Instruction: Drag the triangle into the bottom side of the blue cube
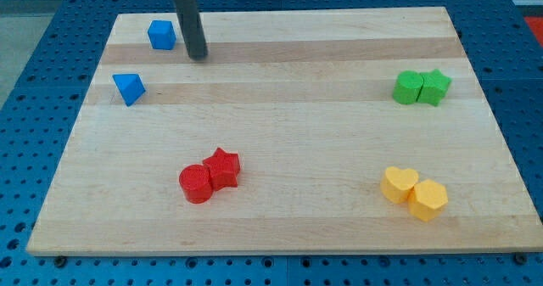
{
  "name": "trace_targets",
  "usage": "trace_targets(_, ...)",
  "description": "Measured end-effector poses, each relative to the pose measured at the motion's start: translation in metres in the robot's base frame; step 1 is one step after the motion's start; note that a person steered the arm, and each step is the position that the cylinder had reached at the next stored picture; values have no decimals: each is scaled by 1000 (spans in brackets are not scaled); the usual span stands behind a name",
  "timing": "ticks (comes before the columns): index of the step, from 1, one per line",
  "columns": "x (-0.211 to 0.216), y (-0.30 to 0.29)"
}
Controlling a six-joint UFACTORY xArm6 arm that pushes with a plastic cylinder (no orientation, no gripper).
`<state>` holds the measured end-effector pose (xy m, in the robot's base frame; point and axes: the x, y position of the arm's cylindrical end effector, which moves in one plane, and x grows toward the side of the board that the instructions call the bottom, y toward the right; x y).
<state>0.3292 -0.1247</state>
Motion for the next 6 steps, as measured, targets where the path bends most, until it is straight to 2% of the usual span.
trace_targets(1,66,-8)
trace_targets(3,54,-116)
trace_targets(4,77,-113)
trace_targets(6,68,-170)
